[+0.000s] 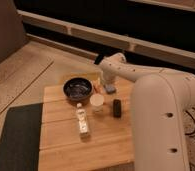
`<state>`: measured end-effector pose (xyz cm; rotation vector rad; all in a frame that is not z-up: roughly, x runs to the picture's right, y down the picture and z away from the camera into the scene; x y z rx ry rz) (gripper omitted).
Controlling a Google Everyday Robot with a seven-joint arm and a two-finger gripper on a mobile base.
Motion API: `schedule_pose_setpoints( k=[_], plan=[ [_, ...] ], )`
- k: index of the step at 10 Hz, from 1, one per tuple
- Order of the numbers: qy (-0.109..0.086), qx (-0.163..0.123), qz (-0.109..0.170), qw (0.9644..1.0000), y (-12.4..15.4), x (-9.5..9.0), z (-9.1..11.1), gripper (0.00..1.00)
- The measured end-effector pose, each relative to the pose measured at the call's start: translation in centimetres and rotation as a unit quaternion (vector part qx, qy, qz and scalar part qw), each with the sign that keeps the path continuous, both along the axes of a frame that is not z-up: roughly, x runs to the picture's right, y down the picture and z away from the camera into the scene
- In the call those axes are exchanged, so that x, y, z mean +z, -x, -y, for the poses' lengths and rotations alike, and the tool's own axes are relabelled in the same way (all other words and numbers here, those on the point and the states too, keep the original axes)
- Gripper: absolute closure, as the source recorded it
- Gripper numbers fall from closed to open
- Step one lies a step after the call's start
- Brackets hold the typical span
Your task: Place the pepper in the ceramic bowl
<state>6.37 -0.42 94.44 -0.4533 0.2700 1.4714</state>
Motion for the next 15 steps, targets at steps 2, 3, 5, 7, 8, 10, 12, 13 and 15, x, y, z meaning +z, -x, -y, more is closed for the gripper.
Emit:
schedule_pose_setpoints(
  k=[2, 3, 5, 7, 8, 10, 12, 13, 15],
  plan=[
    [0.027, -0.003, -0.011, 0.9996, -0.7, 1.3, -1.1, 0.35],
    [0.038, -0.004, -0.013, 0.9992, -0.8, 1.9, -1.5, 0.35],
    [0.049, -0.006, -0.007, 0.9988, 0.1, 2.7, -1.6, 0.35],
    [0.045, -0.007, 0.009, 0.9989, 1.7, 2.9, -0.6, 0.35],
    [0.042, -0.007, 0.017, 0.9990, 2.4, 2.9, -0.2, 0.35],
    [0.044, -0.013, 0.025, 0.9986, 3.1, 3.0, -0.4, 0.35],
    [0.054, -0.020, 0.025, 0.9980, 3.1, 3.3, -1.3, 0.35],
    [0.057, -0.025, 0.026, 0.9977, 3.3, 3.4, -1.6, 0.35],
    [0.059, -0.026, 0.023, 0.9977, 3.2, 3.5, -1.5, 0.35]
  ],
)
